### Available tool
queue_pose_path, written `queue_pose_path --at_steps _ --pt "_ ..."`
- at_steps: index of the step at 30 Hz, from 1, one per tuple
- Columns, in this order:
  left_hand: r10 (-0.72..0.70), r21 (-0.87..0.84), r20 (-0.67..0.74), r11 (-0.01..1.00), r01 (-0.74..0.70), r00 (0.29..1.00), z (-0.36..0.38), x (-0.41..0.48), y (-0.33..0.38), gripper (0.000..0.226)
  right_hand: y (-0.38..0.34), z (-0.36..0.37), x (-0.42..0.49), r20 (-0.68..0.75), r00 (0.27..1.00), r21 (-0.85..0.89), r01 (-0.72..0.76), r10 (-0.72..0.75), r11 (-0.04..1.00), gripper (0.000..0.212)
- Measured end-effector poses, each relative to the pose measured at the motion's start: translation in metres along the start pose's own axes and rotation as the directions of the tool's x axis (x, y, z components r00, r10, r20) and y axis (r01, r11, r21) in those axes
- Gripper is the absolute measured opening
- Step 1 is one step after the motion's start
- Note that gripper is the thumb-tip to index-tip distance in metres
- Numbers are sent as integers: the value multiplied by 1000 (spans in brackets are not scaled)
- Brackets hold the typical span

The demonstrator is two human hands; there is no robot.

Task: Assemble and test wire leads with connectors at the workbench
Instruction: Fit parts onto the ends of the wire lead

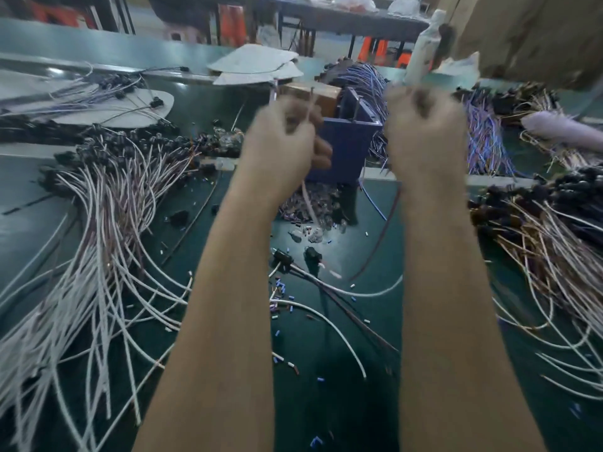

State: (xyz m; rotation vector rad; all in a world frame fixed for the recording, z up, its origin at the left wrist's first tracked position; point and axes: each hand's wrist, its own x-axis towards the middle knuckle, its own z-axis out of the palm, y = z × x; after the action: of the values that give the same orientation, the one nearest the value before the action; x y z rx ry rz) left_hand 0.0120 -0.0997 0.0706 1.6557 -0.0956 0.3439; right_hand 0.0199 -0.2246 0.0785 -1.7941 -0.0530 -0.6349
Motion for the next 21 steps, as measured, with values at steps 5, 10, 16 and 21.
queue_pose_path --at_steps 5,10,16,21 --pt "-287 317 282 929 194 915 12 -10 -44 25 54 12 -19 268 847 -4 -475 459 880 40" --pt "-416 524 484 842 125 770 9 -13 -56 23 79 15 -26 302 845 147 -499 441 854 26" --pt "-210 311 12 930 196 978 5 -1 -63 25 72 19 -33 537 788 -72 -312 300 947 42" --pt "-302 -31 285 946 323 910 14 -8 -70 32 72 21 -39 737 574 -92 -441 359 893 36"
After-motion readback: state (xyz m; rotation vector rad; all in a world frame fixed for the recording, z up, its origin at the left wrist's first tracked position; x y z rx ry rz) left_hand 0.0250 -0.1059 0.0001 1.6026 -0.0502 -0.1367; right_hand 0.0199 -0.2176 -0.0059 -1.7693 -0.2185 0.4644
